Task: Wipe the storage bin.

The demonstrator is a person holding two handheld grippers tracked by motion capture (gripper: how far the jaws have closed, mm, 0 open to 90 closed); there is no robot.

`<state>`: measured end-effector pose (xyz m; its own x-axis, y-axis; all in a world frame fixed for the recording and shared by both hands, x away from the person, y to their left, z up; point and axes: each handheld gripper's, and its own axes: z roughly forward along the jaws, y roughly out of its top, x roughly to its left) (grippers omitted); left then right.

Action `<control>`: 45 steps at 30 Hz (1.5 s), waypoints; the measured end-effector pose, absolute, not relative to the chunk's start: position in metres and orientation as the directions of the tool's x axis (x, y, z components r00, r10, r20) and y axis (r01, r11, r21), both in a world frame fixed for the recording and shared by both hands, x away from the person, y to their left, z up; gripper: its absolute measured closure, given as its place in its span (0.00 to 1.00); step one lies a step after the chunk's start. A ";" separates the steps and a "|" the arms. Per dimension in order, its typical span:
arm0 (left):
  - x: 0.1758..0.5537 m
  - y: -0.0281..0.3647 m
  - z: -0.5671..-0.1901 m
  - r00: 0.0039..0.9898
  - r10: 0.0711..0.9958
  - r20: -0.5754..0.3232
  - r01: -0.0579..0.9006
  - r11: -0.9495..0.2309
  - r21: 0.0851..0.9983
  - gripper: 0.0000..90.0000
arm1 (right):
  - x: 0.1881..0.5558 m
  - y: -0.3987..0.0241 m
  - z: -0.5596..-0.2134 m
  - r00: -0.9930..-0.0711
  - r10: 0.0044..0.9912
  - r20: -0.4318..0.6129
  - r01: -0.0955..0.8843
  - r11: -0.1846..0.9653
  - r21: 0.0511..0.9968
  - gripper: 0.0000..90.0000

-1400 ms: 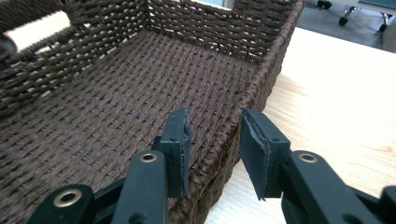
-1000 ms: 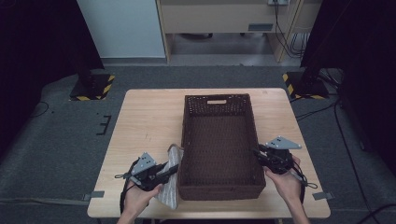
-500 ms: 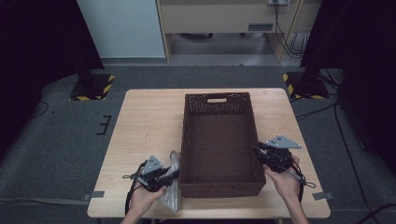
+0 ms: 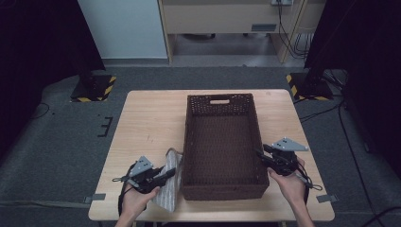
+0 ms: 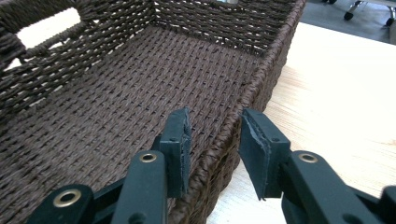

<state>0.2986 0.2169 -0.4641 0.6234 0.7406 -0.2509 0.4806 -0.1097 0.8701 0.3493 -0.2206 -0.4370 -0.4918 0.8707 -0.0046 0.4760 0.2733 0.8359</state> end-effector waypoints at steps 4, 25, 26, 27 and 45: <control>0.282 0.211 -0.455 0.654 0.708 -0.265 0.470 -0.107 0.876 0.77 | 0.346 -0.219 -0.436 -0.506 0.863 -0.009 0.491 0.296 0.820 0.70; 0.303 0.192 -0.480 0.632 0.743 -0.219 0.471 -0.144 0.870 0.79 | 0.354 -0.210 -0.440 -0.417 0.909 -0.027 0.508 0.257 0.822 0.78; 0.301 0.191 -0.484 0.633 0.743 -0.216 0.478 -0.156 0.864 0.79 | 0.354 -0.209 -0.440 -0.418 0.908 -0.031 0.507 0.261 0.822 0.78; 0.300 0.189 -0.488 0.629 0.746 -0.217 0.490 -0.164 0.856 0.79 | 0.354 -0.209 -0.440 -0.418 0.908 -0.031 0.508 0.262 0.821 0.78; 0.270 0.217 -0.452 0.676 0.680 -0.283 0.421 -0.042 0.906 0.78 | 0.355 -0.212 -0.441 -0.436 0.899 -0.029 0.492 0.265 0.829 0.76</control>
<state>0.2698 0.2167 -0.4516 0.6762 0.6803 -0.2829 0.4212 -0.0419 0.9060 0.3545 -0.2119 -0.4414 -0.4360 0.8995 -0.0291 0.4924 0.2655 0.8289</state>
